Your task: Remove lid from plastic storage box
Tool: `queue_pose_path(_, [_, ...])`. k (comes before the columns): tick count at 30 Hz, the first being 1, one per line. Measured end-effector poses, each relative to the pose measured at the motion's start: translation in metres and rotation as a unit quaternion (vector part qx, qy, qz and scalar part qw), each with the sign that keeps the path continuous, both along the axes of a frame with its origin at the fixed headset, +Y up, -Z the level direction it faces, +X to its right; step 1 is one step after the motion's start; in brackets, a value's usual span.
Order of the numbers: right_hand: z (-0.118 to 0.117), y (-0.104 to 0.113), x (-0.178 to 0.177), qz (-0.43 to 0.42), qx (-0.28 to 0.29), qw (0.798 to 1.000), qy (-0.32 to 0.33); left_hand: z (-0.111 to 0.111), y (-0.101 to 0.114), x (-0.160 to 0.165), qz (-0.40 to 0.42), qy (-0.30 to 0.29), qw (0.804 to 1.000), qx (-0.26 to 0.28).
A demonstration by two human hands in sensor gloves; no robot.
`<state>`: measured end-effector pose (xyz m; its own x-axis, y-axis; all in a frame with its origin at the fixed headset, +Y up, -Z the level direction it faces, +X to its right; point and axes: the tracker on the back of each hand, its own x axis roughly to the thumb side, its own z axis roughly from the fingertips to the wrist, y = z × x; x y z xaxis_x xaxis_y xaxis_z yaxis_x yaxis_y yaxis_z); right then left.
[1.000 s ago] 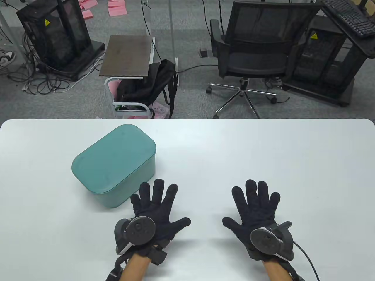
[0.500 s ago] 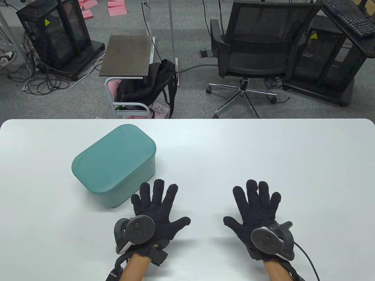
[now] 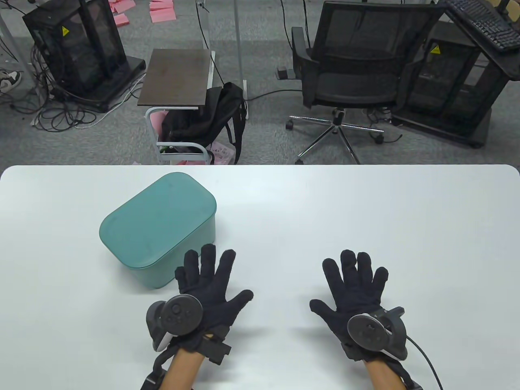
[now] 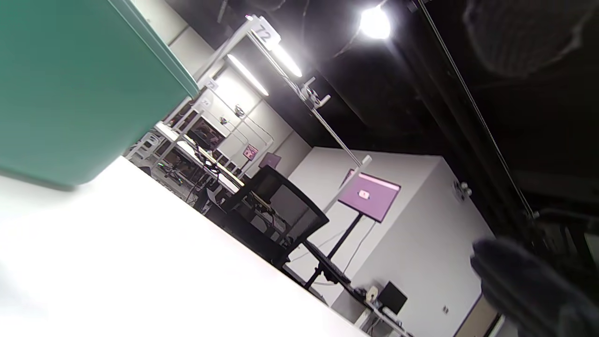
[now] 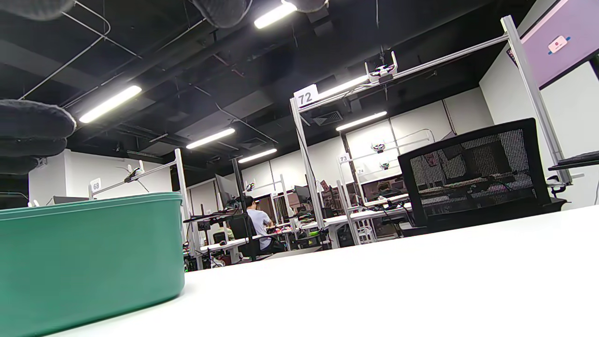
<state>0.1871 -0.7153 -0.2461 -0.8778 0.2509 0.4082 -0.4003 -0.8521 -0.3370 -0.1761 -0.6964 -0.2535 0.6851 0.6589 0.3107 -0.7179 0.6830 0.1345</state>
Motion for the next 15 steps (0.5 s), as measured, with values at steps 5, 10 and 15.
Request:
queue_pose_path(5, [0.000,0.000,-0.001,0.001,-0.003,1.000,-0.003,0.000,0.016,-0.036,0.051,0.049,0.997,0.010])
queue_pose_path(10, [-0.004,-0.002,0.003,-0.002,-0.010,1.000,-0.012,0.002,0.020,-0.102,0.128,0.141,0.982,0.018])
queue_pose_path(15, [-0.006,-0.004,0.008,-0.009,-0.012,0.999,-0.028,0.009,-0.005,-0.161,0.209,0.257,0.943,0.000])
